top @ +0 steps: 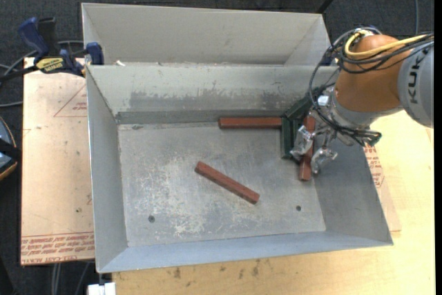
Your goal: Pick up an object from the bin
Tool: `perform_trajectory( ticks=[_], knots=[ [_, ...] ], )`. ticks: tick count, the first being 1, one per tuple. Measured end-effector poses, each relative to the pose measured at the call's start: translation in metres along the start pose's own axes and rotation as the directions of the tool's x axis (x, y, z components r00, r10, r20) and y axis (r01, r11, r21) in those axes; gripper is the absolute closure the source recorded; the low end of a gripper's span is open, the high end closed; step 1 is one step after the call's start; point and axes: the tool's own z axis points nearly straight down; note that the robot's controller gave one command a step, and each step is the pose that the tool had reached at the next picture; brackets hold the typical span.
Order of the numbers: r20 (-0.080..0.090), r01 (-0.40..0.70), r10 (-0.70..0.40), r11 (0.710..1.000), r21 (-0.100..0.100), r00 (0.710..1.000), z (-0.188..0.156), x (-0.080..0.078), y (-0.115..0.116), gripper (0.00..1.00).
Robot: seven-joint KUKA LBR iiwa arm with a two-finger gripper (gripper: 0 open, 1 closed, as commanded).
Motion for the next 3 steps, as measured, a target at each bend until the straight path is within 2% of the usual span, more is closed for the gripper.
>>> perform_trajectory(
  ticks=[2,3],
  knots=[
    [-0.002,0.0,0.0,1.0,-0.003,1.0,-0.003,0.0,0.001,1.0],
    [-0.007,0.0,0.0,1.0,-0.009,1.0,-0.02,0.001,0.003,1.0]
  ],
)
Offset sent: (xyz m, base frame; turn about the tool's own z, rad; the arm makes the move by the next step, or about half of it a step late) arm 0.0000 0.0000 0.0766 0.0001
